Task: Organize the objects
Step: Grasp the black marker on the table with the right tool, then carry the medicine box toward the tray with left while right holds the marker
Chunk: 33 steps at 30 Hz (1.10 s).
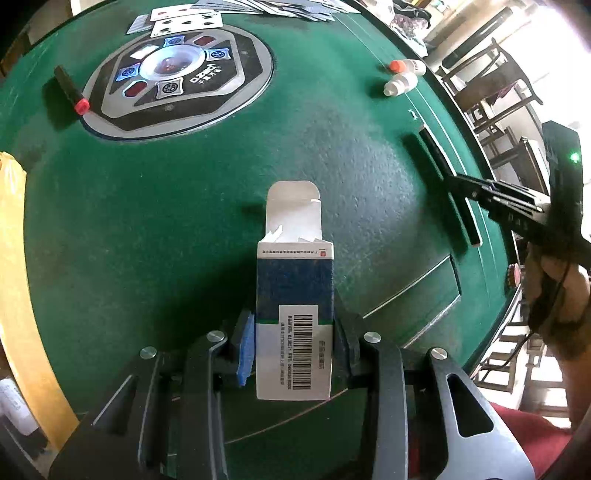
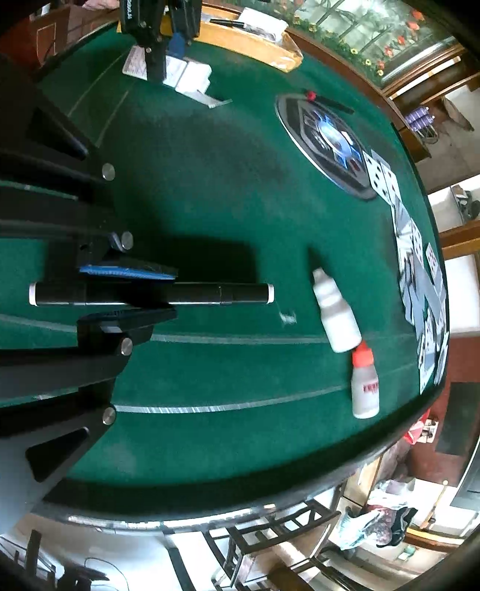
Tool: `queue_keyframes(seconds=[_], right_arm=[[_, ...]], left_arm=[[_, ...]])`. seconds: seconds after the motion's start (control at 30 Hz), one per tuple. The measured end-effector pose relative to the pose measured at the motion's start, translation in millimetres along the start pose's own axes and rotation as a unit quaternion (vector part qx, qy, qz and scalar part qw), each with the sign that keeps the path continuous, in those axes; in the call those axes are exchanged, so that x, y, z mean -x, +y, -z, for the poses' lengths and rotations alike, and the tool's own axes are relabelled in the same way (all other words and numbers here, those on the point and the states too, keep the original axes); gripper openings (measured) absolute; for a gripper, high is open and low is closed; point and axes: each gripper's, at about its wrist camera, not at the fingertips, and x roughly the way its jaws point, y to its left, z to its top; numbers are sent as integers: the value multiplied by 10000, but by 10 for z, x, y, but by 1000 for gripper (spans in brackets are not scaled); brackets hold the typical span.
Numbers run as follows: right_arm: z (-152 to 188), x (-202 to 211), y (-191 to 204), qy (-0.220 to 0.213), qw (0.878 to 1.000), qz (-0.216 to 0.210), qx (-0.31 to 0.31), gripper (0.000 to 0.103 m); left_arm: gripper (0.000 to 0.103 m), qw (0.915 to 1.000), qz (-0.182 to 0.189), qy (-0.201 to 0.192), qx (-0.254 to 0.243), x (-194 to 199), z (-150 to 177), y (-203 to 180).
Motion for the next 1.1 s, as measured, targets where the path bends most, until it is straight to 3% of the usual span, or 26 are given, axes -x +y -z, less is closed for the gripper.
queue_keyframes(seconds=[0.5,1.1], right_arm=[[97,36,239,-1,10000,67,-63,13],[80,118,1135,81,9981,-563,249,13]], left_arm=[[34,9998,-43,-101,-168,-2,22,-9],[33,9964,431,-476,553,340,334,284]])
